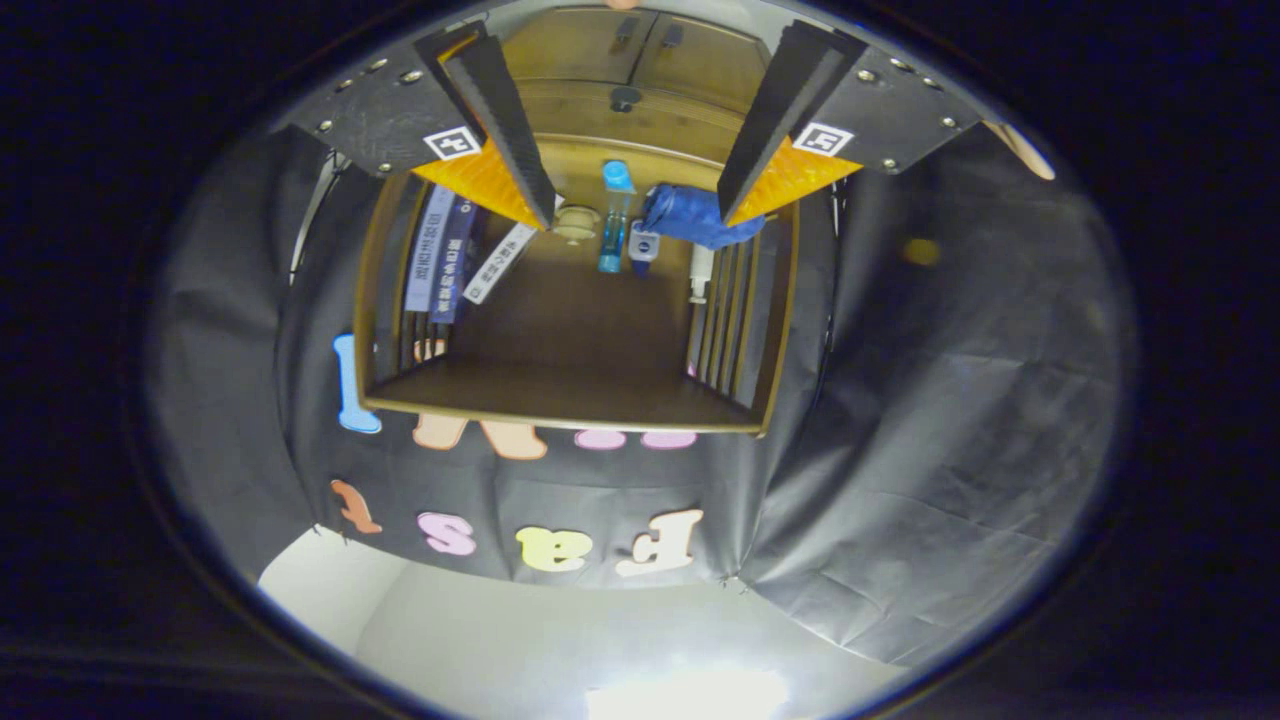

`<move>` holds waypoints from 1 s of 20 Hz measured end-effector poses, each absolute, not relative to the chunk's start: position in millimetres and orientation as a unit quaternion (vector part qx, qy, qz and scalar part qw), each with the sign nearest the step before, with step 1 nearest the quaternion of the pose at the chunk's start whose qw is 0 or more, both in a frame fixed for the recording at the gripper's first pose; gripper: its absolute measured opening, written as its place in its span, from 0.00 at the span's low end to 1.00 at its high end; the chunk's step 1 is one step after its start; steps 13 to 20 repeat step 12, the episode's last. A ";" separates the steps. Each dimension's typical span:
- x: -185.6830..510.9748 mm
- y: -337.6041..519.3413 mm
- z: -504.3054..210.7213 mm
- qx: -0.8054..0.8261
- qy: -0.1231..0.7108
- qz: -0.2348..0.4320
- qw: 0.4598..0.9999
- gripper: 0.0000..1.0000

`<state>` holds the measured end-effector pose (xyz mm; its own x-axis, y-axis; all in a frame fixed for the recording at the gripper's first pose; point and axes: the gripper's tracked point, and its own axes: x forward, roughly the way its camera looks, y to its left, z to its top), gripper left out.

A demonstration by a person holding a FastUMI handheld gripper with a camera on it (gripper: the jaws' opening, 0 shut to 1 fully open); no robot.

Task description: Pull open the drawer, take out the items inside it, and place them on the countertop above the cabinet.

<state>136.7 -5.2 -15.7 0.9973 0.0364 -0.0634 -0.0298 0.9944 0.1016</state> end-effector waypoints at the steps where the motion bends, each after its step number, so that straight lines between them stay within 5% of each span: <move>1: 127.1 -13.9 -13.8 0.052 0.035 0.012 0.998 0.97; 20: 83.1 -88.1 -8.8 0.044 0.026 -0.048 0.998 0.97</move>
